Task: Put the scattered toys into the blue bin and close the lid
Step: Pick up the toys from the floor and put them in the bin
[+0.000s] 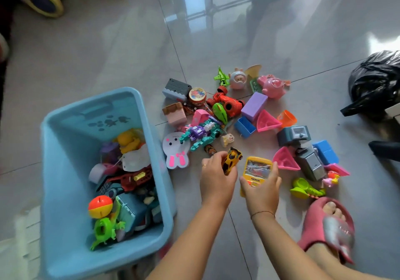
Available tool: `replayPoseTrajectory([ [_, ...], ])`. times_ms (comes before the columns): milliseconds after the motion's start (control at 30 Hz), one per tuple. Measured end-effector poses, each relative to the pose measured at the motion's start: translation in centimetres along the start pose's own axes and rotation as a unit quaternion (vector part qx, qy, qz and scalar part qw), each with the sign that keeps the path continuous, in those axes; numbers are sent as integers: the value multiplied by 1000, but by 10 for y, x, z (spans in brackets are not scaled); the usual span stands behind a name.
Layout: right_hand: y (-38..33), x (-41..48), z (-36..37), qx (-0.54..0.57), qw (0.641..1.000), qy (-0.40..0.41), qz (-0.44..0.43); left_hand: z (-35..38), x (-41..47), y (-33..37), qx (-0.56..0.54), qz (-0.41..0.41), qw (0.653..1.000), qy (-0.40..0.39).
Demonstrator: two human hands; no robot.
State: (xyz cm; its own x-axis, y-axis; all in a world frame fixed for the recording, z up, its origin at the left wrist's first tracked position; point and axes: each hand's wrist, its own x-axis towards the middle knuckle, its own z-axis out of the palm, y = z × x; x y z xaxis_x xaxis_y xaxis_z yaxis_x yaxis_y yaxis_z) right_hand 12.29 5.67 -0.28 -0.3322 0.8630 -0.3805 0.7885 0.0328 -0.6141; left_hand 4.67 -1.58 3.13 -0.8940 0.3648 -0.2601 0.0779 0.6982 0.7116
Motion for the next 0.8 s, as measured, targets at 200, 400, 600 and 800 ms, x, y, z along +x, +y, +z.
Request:
replayPoseTrajectory([
  [200, -84, -81, -13, 144, 981, -44, -125, -102, -74, -4, -93, 2, 960, 263],
  [400, -131, -170, 6, 175, 931, -170, -270, -181, -102, -63, -113, -186, 888, 405],
  [600, -121, -187, 30, 41, 917, -216, -333, -198, -106, -92, -163, -224, 874, 400],
  [800, -83, -146, 10, 32, 948, -142, -283, -187, -95, -92, -141, -229, 884, 383],
])
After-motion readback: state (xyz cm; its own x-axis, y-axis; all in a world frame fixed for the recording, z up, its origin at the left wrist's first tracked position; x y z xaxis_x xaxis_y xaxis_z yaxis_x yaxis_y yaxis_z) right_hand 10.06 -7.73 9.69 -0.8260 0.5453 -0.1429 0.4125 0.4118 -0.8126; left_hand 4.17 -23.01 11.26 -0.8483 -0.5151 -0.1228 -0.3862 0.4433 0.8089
